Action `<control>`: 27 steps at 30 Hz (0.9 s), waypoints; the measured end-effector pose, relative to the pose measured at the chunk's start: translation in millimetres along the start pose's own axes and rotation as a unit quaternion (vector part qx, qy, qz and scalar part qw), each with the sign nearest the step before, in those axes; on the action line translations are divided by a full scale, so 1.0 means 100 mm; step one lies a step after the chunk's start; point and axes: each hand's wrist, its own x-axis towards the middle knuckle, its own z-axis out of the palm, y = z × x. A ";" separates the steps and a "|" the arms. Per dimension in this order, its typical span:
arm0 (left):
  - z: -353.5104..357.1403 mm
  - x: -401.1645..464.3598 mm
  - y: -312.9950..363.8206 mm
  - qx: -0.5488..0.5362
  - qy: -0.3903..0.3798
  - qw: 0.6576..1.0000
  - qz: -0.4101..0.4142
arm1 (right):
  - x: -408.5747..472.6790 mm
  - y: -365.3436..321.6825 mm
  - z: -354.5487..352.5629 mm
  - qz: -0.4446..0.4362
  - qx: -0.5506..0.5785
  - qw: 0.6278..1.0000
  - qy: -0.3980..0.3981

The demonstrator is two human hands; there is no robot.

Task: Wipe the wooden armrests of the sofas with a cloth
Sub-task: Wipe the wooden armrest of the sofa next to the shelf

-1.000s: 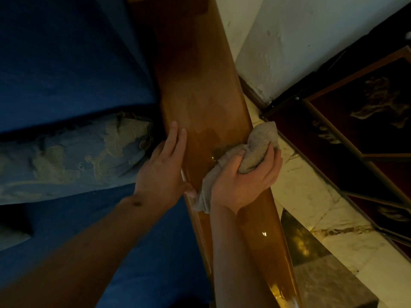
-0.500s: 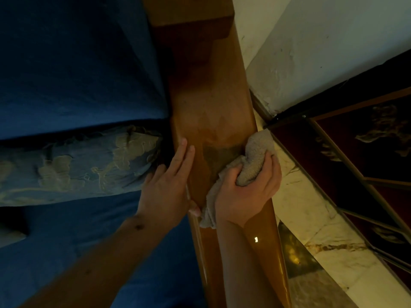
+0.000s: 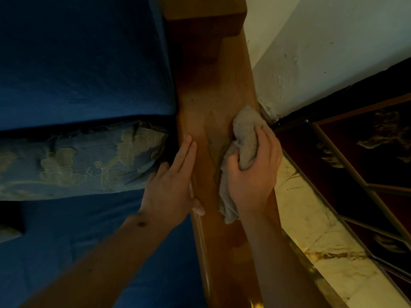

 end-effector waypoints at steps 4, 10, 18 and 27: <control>0.01 -0.01 0.02 -0.003 0.017 1.000 -0.002 | 0.26 0.07 -0.05 -0.025 0.009 0.998 -0.056; 0.00 -0.01 0.04 -0.015 0.015 0.999 -0.046 | 0.59 0.10 -0.12 -0.079 0.032 0.988 -0.130; 0.01 0.00 0.04 -0.018 0.019 0.998 -0.049 | 1.09 0.25 -0.12 -0.314 0.044 0.909 -0.271; 0.00 -0.03 0.06 -0.044 0.017 0.996 -0.078 | 1.47 0.19 -0.02 -0.474 0.001 0.774 -0.419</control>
